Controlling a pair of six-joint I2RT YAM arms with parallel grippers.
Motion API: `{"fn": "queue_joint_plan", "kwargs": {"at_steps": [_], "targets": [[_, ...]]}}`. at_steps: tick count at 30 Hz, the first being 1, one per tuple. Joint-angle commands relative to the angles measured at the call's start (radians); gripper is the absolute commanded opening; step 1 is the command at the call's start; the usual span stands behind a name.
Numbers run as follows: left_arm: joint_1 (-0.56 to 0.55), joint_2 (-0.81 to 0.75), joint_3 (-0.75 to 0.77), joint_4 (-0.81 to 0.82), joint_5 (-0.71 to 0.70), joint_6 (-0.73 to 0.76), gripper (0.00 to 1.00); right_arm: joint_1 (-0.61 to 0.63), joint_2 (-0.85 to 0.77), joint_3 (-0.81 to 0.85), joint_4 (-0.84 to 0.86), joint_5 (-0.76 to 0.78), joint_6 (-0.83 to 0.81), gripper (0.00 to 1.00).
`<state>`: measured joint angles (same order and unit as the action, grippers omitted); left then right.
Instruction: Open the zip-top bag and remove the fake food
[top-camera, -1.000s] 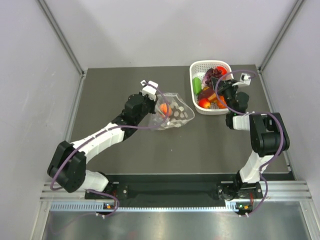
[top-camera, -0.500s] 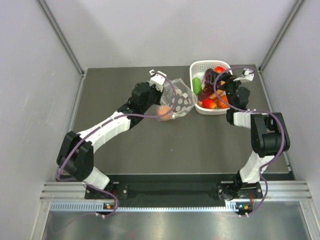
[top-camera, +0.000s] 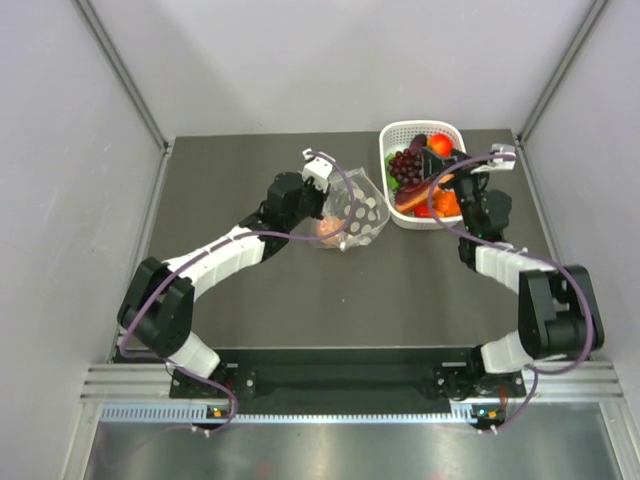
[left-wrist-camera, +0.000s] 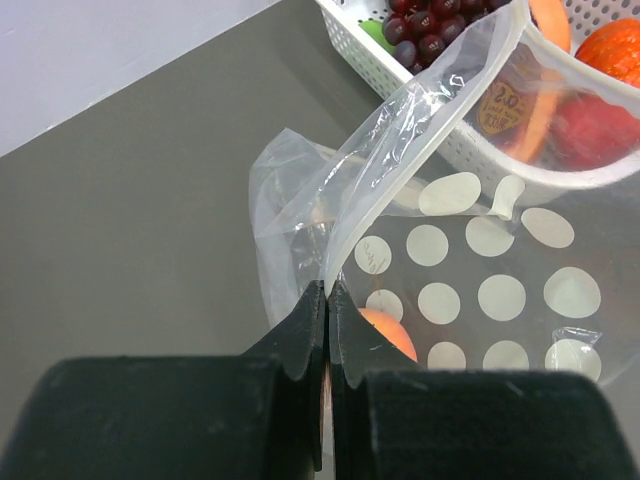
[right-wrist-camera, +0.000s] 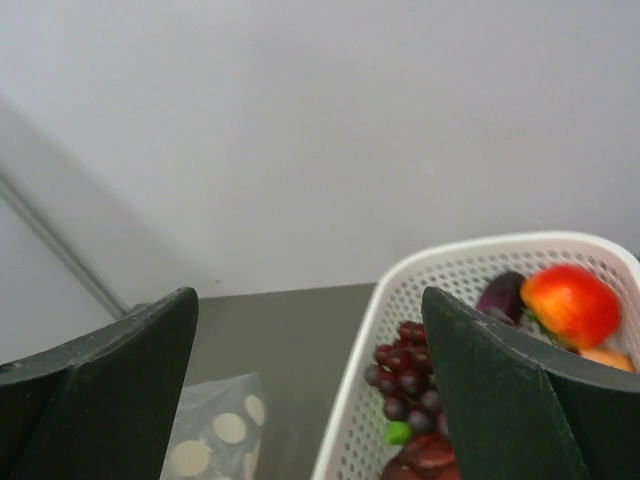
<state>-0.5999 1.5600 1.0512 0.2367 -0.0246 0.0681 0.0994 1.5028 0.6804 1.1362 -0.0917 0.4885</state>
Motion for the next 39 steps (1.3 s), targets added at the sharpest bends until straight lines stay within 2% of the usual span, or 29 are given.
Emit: {"fn": "queue_joint_plan", "kwargs": {"at_steps": [1,4,5,6,8,15,21,25,28,30,39], "targets": [[0.002,-0.014,-0.022,0.079,0.02,-0.021,0.0,0.062,-0.108,-0.019,0.042,-0.121,-0.087,0.91],[0.002,-0.018,-0.04,0.093,0.054,-0.025,0.0,0.094,-0.17,-0.031,0.025,-0.308,-0.07,0.84],[0.002,-0.017,-0.043,0.092,0.057,-0.025,0.0,0.101,-0.194,-0.035,0.027,-0.416,-0.058,0.81],[0.002,-0.018,-0.045,0.093,0.057,-0.025,0.0,0.121,-0.205,-0.039,0.023,-0.462,-0.035,0.72],[0.003,-0.02,-0.054,0.096,0.057,-0.025,0.0,0.147,-0.233,-0.045,0.022,-0.581,-0.024,0.65],[0.002,-0.037,-0.08,0.113,0.068,-0.027,0.0,0.244,-0.179,-0.025,0.017,-0.772,0.031,0.5],[0.003,-0.032,-0.083,0.118,0.077,-0.033,0.0,0.287,-0.075,0.022,-0.024,-0.818,0.016,0.48],[0.002,-0.034,-0.089,0.121,0.08,-0.033,0.0,0.318,-0.027,0.071,-0.171,-0.813,-0.083,0.48],[0.003,-0.04,-0.097,0.122,0.078,-0.031,0.0,0.342,-0.019,0.119,-0.378,-0.734,-0.206,0.48],[0.003,-0.046,-0.102,0.124,0.086,-0.033,0.0,0.367,-0.013,0.154,-0.494,-0.607,-0.289,0.48],[0.002,-0.092,-0.135,0.136,0.114,-0.04,0.0,0.43,0.069,0.235,-0.635,-0.294,-0.383,0.49]]}}
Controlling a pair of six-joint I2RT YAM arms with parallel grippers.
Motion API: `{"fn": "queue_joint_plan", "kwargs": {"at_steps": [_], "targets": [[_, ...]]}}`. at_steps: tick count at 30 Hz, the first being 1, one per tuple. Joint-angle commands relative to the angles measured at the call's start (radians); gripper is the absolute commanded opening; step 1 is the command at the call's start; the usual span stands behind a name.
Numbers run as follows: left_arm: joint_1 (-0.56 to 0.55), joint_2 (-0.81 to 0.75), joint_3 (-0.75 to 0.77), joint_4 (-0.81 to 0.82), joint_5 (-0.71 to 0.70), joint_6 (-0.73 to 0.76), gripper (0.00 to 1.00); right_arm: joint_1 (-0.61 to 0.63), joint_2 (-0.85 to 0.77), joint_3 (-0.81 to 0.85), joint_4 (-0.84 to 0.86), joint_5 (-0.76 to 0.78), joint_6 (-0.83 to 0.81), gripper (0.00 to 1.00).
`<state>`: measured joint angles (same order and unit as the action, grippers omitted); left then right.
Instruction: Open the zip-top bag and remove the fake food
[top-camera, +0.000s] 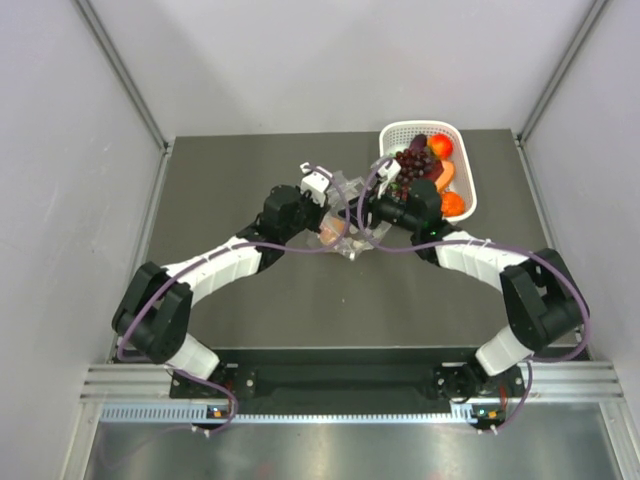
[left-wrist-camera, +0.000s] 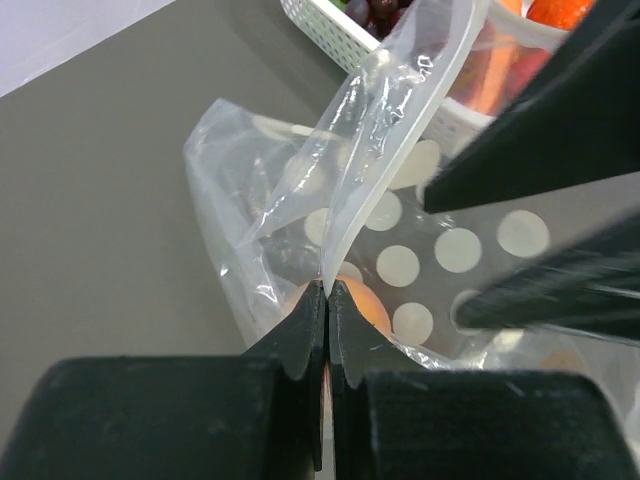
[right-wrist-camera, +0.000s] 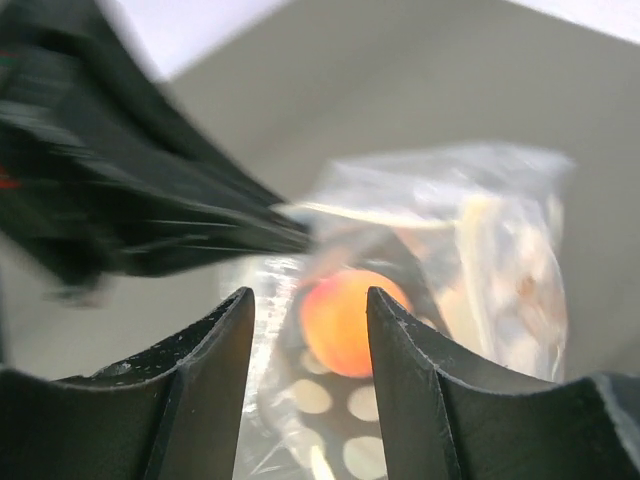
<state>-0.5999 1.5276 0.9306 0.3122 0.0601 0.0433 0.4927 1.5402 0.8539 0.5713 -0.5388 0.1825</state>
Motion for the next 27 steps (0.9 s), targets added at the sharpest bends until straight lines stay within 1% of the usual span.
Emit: {"fn": "queue_joint_plan", "kwargs": {"at_steps": [1,7,10,11,13,15,20,27], "targets": [[0.002,-0.072,-0.024,0.062,0.03,-0.016,0.0,0.04,0.052,0.068,-0.073,0.183,-0.081,0.49],[0.003,-0.104,-0.052,0.077,0.043,-0.016,0.0,0.072,0.112,0.106,-0.094,0.211,-0.103,0.5],[0.003,-0.09,-0.043,0.074,0.05,-0.013,0.0,0.09,0.141,0.126,-0.111,0.201,-0.121,0.55],[0.002,-0.086,-0.039,0.073,0.046,-0.011,0.0,0.095,0.149,0.137,-0.116,0.2,-0.129,0.58],[0.003,-0.075,-0.033,0.064,0.038,-0.005,0.0,0.099,0.167,0.151,-0.123,0.194,-0.13,0.61],[0.003,-0.076,-0.033,0.064,0.029,-0.006,0.0,0.099,0.179,0.16,-0.129,0.186,-0.133,0.66],[0.003,-0.096,-0.05,0.065,0.018,-0.002,0.0,0.109,0.227,0.194,-0.174,0.163,-0.15,0.73],[0.003,-0.106,-0.064,0.056,-0.051,-0.005,0.0,0.129,0.307,0.227,-0.176,0.119,-0.155,0.83]]}}
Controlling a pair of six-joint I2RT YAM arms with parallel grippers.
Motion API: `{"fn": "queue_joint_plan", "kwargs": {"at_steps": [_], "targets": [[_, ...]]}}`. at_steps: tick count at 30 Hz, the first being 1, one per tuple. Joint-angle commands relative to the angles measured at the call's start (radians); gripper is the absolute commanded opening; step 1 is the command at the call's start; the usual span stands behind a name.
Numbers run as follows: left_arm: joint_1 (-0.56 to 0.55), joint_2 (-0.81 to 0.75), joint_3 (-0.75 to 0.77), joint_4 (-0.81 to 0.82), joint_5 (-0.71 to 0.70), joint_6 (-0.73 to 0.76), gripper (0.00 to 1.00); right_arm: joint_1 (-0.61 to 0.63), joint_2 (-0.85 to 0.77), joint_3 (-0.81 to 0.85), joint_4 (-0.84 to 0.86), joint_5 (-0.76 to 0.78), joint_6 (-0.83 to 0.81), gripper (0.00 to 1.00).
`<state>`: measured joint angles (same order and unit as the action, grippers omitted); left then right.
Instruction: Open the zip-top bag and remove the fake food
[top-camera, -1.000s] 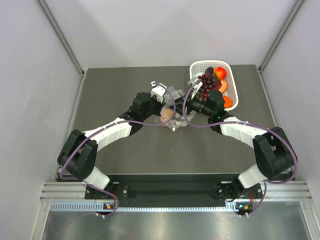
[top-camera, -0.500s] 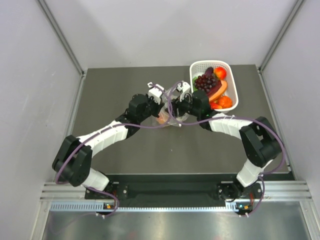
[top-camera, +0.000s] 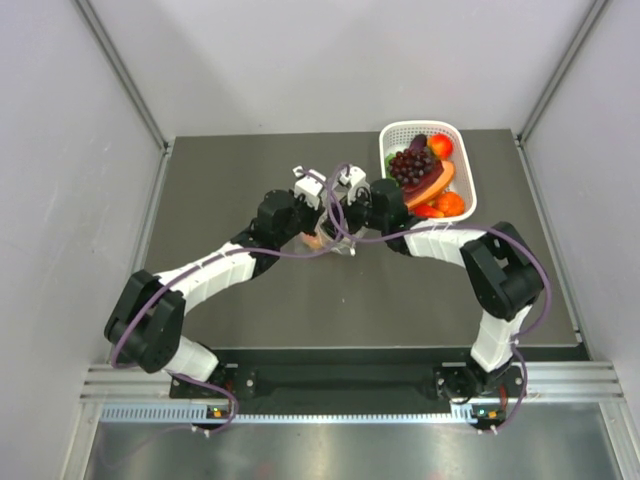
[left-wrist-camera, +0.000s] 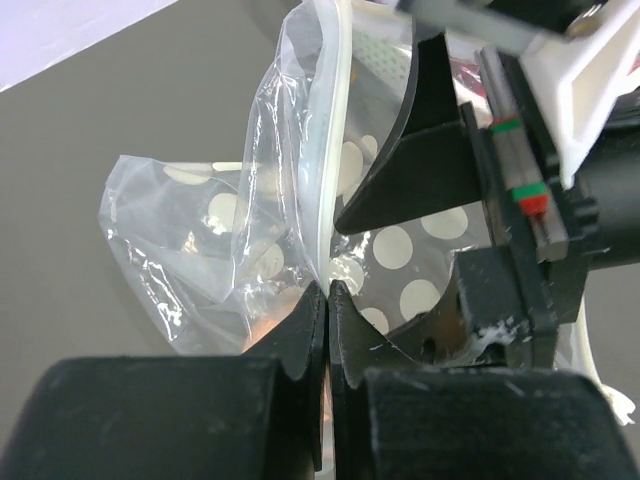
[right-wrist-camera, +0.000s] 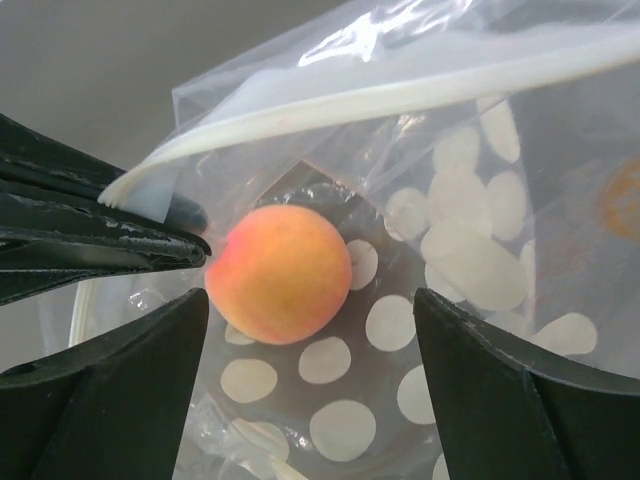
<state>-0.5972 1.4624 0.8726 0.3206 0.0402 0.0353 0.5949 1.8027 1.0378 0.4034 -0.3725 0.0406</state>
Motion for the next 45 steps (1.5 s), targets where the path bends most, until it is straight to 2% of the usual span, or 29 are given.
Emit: {"fn": "queue_joint_plan", "kwargs": {"at_steps": [1,7,13,18,21,24,27,30,33,39,45], "targets": [[0.0,-0.042,-0.01,0.054,-0.031,0.003,0.0,0.025,0.053,0.053,-0.006,-0.065,-0.01,0.84],[0.0,-0.048,-0.047,0.098,0.036,-0.011,0.0,0.02,0.135,0.08,0.054,-0.221,0.047,0.88],[0.0,-0.047,-0.064,0.155,0.144,-0.034,0.0,0.006,0.146,-0.014,0.306,-0.284,0.146,0.89],[-0.001,0.011,-0.044,0.283,0.436,-0.138,0.0,-0.026,0.093,-0.165,0.526,-0.279,0.222,0.9],[-0.01,0.09,0.006,0.298,0.506,-0.187,0.0,-0.044,0.107,-0.192,0.589,-0.29,0.261,0.9],[-0.019,0.154,0.04,0.29,0.449,-0.186,0.0,-0.055,0.145,-0.237,0.737,-0.295,0.323,0.9],[-0.021,0.185,0.042,0.29,0.405,-0.181,0.0,-0.06,0.191,-0.287,0.977,-0.281,0.416,0.91],[-0.019,0.191,0.026,0.287,0.365,-0.166,0.0,-0.058,0.236,-0.286,1.09,-0.279,0.481,0.91],[-0.019,0.178,0.003,0.282,0.325,-0.14,0.0,-0.046,0.239,-0.288,1.108,-0.226,0.463,0.91],[-0.016,0.15,-0.056,0.294,0.233,-0.094,0.0,0.028,0.202,-0.3,1.02,-0.079,0.334,0.91],[-0.007,0.142,-0.08,0.307,0.21,-0.086,0.0,0.057,0.221,-0.263,0.993,-0.005,0.323,0.87]]}}
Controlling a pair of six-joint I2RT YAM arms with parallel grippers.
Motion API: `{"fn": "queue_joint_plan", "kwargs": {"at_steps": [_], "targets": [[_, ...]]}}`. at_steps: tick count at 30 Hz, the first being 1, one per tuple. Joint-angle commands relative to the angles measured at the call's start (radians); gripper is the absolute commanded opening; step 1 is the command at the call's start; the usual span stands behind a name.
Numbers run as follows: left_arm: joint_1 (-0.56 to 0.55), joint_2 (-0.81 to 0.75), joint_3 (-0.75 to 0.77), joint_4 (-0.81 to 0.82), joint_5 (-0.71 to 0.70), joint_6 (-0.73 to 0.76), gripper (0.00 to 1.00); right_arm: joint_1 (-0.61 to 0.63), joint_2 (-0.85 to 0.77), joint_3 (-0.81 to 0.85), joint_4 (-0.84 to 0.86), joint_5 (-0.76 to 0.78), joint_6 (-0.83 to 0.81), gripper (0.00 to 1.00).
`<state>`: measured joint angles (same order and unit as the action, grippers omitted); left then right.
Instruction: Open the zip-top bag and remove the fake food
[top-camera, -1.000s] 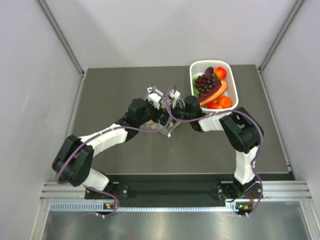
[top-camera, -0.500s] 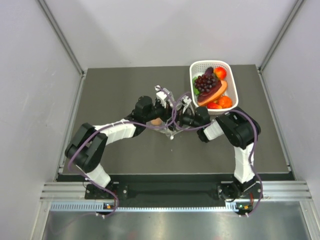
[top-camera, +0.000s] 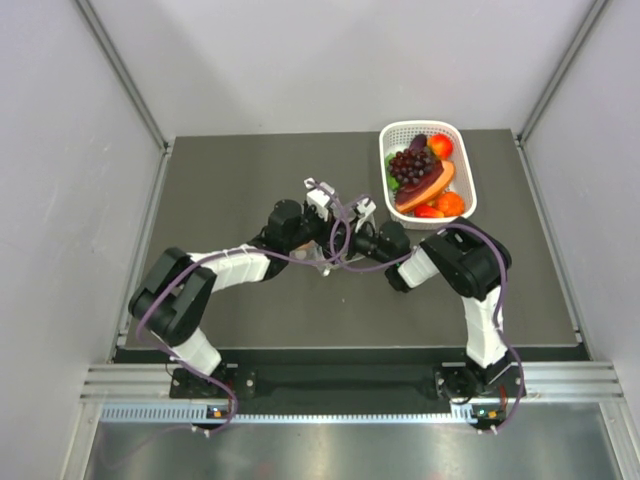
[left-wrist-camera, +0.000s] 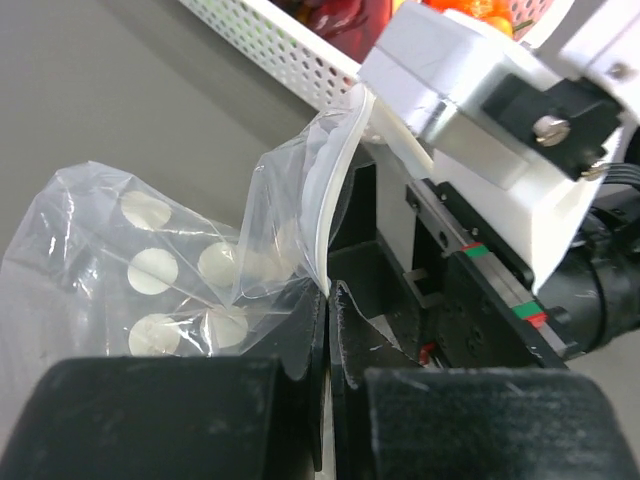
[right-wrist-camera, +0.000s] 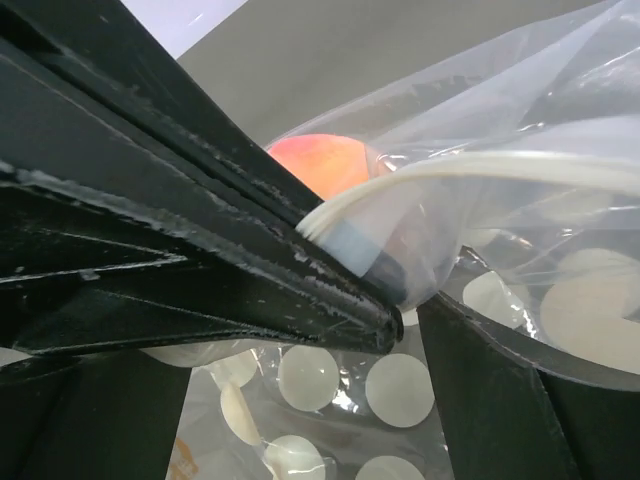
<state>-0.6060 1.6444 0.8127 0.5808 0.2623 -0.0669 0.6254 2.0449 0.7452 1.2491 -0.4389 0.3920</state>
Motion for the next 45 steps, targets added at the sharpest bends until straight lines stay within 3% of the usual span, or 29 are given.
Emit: {"fn": "queue_joint_plan", "kwargs": {"at_steps": [1,2,3,5,7,10,17,23,33,36,45], "targets": [[0.003,-0.046,-0.021,0.044,-0.008,0.015,0.0,0.025,-0.022,0.032,0.133,0.084,-0.034,0.85],[0.003,-0.05,-0.026,0.045,-0.009,0.015,0.0,0.025,-0.02,0.036,0.109,0.094,-0.042,0.84],[0.005,-0.064,-0.033,0.048,-0.011,0.013,0.12,0.023,-0.022,0.037,0.099,0.098,-0.05,0.84],[0.006,-0.08,-0.044,0.06,-0.02,0.007,0.27,0.025,-0.022,0.034,0.092,0.114,-0.058,0.84],[0.006,-0.11,-0.061,0.059,-0.024,0.007,0.56,0.025,-0.023,0.033,0.081,0.12,-0.062,0.84],[0.009,-0.164,-0.087,0.054,-0.041,0.007,0.71,0.025,-0.02,0.039,0.07,0.126,-0.065,0.84],[0.047,-0.284,-0.158,0.036,-0.162,-0.016,0.89,0.017,-0.018,0.037,0.073,0.124,-0.056,0.84],[0.214,-0.282,-0.199,0.047,-0.141,-0.16,0.9,0.007,-0.023,0.031,0.078,0.117,-0.044,0.85],[0.27,-0.12,-0.199,0.1,-0.089,-0.214,0.86,-0.015,-0.008,0.034,0.108,0.089,-0.005,0.85],[0.288,-0.064,-0.193,0.122,-0.057,-0.232,0.77,-0.016,-0.005,0.04,0.112,0.075,0.005,0.85],[0.299,0.02,-0.158,0.123,0.0,-0.243,0.38,-0.015,-0.008,0.059,0.09,0.039,0.015,0.85]]}}
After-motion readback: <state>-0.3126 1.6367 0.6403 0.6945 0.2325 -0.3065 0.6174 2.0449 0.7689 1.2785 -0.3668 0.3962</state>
